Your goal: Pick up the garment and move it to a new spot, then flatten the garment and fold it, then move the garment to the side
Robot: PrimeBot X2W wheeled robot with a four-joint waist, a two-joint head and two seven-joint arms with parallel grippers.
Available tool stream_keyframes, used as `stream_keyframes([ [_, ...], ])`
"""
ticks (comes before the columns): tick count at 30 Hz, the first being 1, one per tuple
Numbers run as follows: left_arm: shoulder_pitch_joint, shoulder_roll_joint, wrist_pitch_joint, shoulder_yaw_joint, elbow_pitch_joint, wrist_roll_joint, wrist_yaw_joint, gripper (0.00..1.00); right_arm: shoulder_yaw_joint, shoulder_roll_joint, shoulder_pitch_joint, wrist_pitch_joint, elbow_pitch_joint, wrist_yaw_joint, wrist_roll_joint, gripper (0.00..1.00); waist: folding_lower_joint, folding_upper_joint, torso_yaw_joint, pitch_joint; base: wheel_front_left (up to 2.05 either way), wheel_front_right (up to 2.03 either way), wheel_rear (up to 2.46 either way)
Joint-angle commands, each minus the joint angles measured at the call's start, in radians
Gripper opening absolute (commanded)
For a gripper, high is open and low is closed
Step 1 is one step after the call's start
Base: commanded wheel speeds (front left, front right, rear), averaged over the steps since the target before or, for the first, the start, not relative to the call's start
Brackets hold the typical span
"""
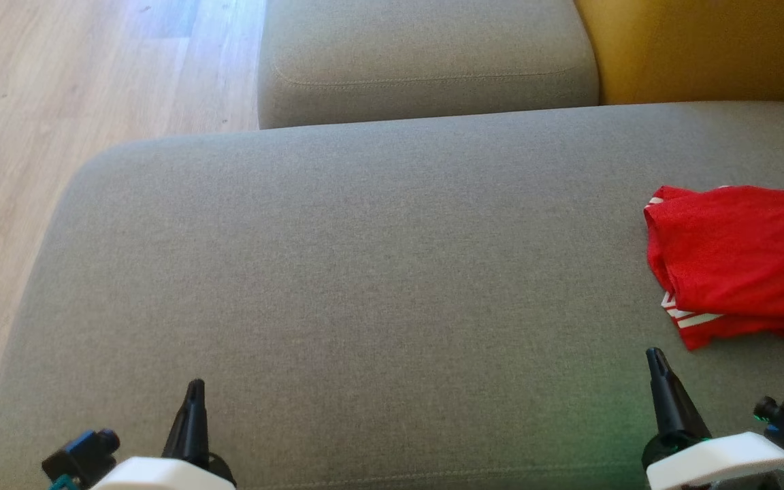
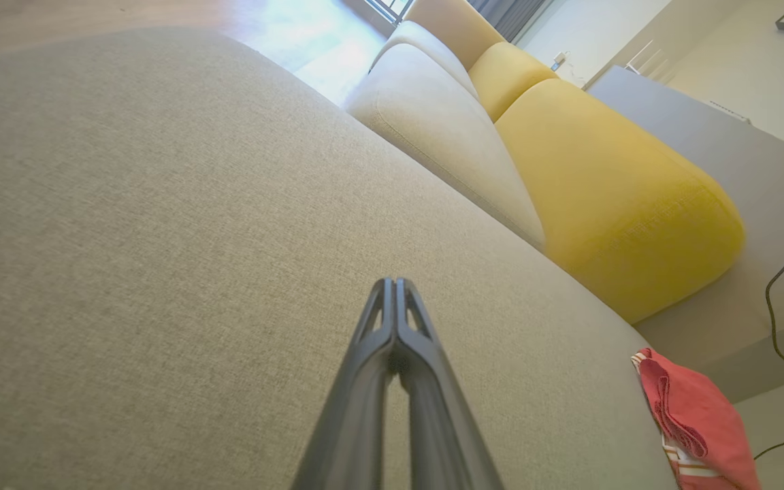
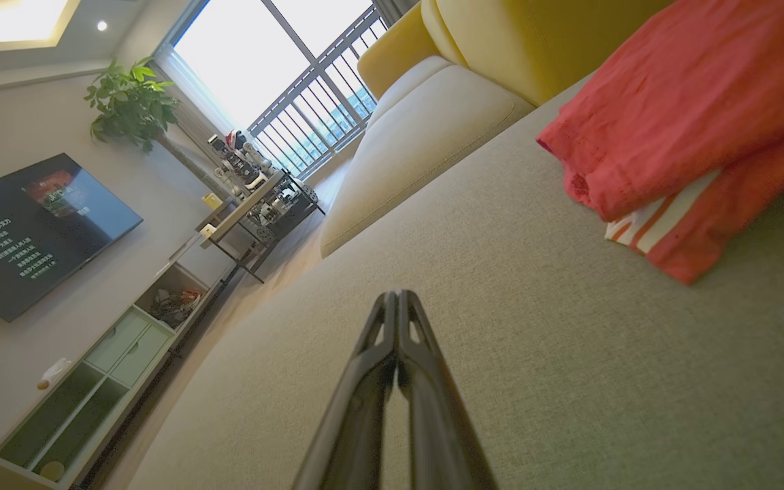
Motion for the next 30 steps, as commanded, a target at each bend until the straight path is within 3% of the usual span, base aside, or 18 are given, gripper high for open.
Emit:
stream_keyframes([
  [1,-0.058,0.015,0.007,0.025,-0.025,-0.035,-0.012,0.00,0.004,-0.020,-0.054,0.007,-0.028,0.000,0.038,0.00,-0.0001,0.0000,-0.001,0.002,0.00,0.00,0.00],
  [30,-0.143,0.018,0.082,0.093,0.024,-0.365,-0.058,0.00,-0.008,-0.025,-0.119,0.085,-0.006,0.000,0.371,0.00,-0.0001,0.0000,-0.013,0.025,0.00,0.00,0.00],
])
